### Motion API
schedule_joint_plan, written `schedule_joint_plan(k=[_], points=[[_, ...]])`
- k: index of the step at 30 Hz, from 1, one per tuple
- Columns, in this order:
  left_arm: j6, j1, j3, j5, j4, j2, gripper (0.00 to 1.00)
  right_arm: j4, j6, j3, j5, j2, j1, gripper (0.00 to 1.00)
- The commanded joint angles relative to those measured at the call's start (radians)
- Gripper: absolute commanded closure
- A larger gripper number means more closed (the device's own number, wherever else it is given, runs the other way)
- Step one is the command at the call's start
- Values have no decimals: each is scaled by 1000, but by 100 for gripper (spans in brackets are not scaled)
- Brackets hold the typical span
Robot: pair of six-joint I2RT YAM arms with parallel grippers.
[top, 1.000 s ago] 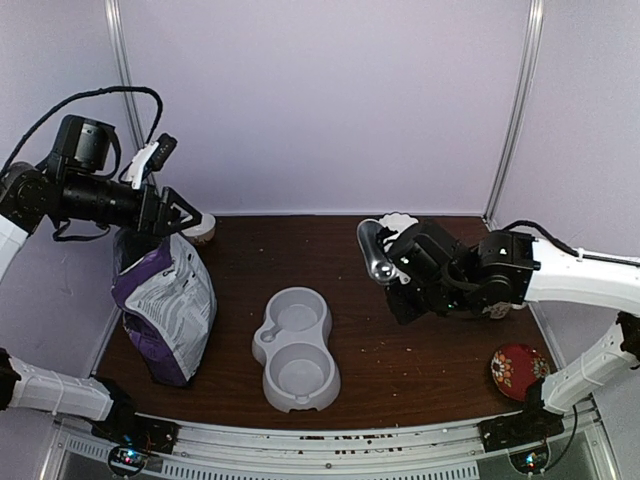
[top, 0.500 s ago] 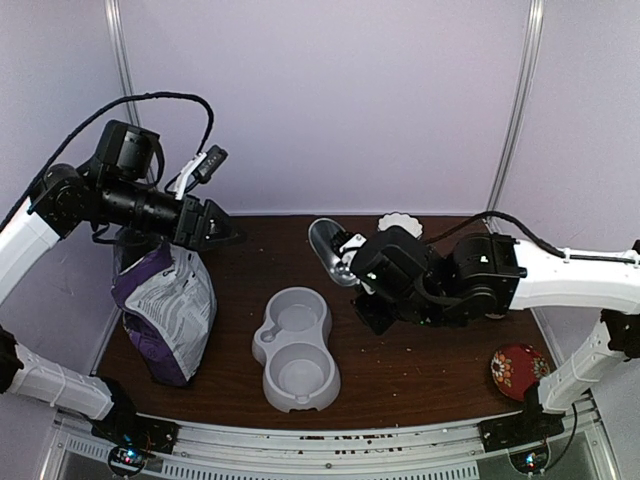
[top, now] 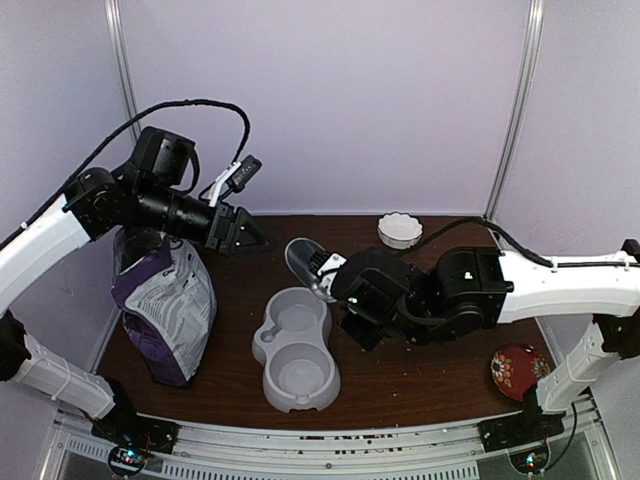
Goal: Serve the pet food
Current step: Pass from the right arm to the left
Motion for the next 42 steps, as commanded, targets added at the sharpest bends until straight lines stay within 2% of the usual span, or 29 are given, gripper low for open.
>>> schedule_joint_plan(k=[1, 16, 21, 24, 30, 36, 37, 39, 41, 42], points=[[-24, -14, -44, 47, 99, 12, 50, 23, -38, 41, 32, 16, 22, 100], [-63, -51, -185, 102, 185, 3, 66, 17, -86, 63, -3, 79, 65, 100], [-67, -53, -213, 116, 193, -10, 78, 19, -95, 65, -5, 86, 69, 100], [-67, -53, -226, 121, 193, -14, 82, 19, -98, 71, -6, 91, 71, 100], [-68, -53, -250, 134, 203, -19, 100, 32, -104, 76, -8, 95, 72, 100], [-77, -53, -286, 129, 217, -56, 100, 31, -71, 73, -14, 106, 72, 98], [-78, -53, -295, 127, 219, -63, 100, 31, -63, 65, -25, 105, 72, 91], [-78, -53, -309, 116, 221, -78, 100, 40, -42, 46, -53, 95, 72, 69], [-72, -53, -322, 103, 223, -90, 100, 68, -26, 17, -90, 72, 72, 43], [-65, -53, -328, 97, 222, -92, 100, 89, -19, -1, -105, 56, 72, 34]])
